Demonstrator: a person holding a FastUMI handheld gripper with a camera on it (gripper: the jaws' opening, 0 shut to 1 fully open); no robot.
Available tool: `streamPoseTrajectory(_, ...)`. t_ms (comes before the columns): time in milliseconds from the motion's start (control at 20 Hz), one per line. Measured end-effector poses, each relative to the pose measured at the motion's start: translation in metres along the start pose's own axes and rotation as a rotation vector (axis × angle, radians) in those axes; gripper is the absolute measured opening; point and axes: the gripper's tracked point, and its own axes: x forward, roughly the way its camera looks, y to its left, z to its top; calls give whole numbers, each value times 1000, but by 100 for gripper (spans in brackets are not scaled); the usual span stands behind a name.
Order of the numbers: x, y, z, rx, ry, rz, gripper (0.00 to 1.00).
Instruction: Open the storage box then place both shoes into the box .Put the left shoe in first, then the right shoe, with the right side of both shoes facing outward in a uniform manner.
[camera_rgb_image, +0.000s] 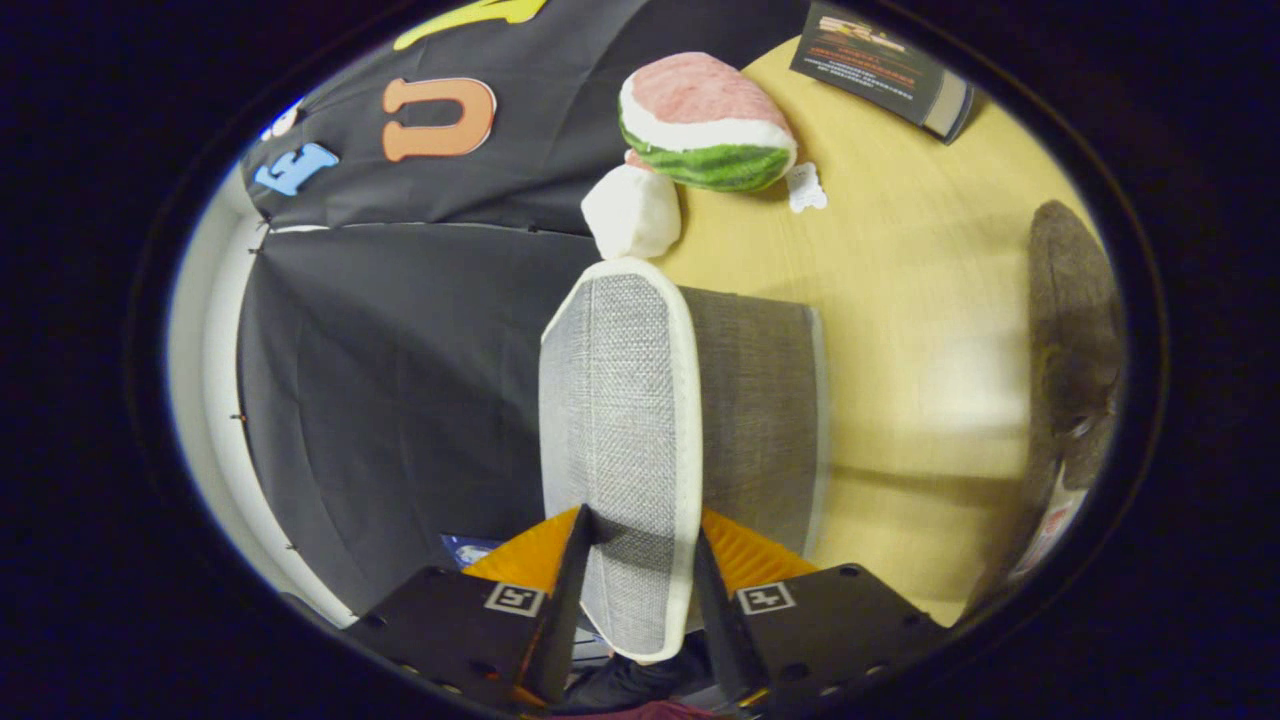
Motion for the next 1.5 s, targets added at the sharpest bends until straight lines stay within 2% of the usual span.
streamPoseTrajectory(100, 0, 6, 2, -41, -5, -5, 30)
streamPoseTrajectory(250, -14, 18, 3, -123, -36, -95, 1)
streamPoseTrajectory(400, -17, 78, 1, -115, -39, -16, 1)
streamPoseTrajectory(550, -16, 138, -4, -172, -29, 3, 1)
streamPoseTrajectory(700, 8, 193, -3, -240, -14, -11, 1)
streamPoseTrajectory(900, 59, 238, -6, -243, 3, -49, 2)
streamPoseTrajectory(950, 70, 247, -8, -252, 13, -54, 6)
streamPoseTrajectory(1100, 109, 275, -20, -281, 39, -59, 11)
streamPoseTrajectory(1200, 127, 290, -34, -312, 73, -46, 45)
streamPoseTrajectory(1350, 153, 306, -40, -367, 73, -76, 96)
streamPoseTrajectory(1500, 153, 311, -51, -426, 85, -89, 95)
